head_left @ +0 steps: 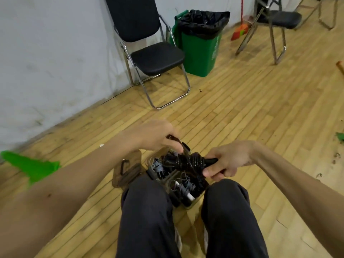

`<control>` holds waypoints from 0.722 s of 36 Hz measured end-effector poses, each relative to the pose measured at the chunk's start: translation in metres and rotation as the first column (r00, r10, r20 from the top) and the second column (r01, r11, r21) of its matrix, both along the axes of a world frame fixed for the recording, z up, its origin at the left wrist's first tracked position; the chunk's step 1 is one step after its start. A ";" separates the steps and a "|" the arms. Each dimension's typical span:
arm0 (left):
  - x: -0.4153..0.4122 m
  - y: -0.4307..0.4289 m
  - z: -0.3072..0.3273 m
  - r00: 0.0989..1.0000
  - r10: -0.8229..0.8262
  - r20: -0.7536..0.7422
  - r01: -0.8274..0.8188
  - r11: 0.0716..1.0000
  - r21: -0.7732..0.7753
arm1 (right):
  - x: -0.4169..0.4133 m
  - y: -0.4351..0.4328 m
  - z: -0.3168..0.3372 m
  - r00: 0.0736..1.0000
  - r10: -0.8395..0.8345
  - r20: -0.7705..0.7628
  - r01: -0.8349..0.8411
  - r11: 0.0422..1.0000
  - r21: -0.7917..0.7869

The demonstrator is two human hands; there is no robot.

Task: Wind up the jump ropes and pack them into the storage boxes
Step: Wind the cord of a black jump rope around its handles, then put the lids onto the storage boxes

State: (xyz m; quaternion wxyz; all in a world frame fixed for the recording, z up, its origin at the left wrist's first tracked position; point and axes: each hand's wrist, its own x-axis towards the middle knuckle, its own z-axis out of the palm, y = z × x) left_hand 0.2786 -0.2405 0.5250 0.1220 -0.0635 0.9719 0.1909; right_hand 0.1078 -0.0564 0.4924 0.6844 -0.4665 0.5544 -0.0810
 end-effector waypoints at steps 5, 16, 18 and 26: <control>-0.011 0.013 -0.009 0.978 0.205 -0.020 -0.167 0.847 0.504 | -0.017 0.001 -0.029 0.917 -0.001 0.398 0.025 0.998 -0.055; -0.050 0.015 -0.108 0.502 0.761 0.411 -0.511 -0.122 0.851 | -0.010 -0.066 -0.103 0.446 -0.522 0.727 0.632 0.759 0.157; -0.052 0.008 -0.132 0.357 0.786 0.505 -0.547 -0.263 0.795 | -0.004 -0.082 -0.124 0.476 -0.632 0.612 0.677 0.707 0.205; -0.051 -0.031 -0.233 0.117 0.596 0.794 -0.560 -0.621 0.548 | 0.020 -0.140 -0.226 0.593 -0.729 0.341 0.627 0.685 0.372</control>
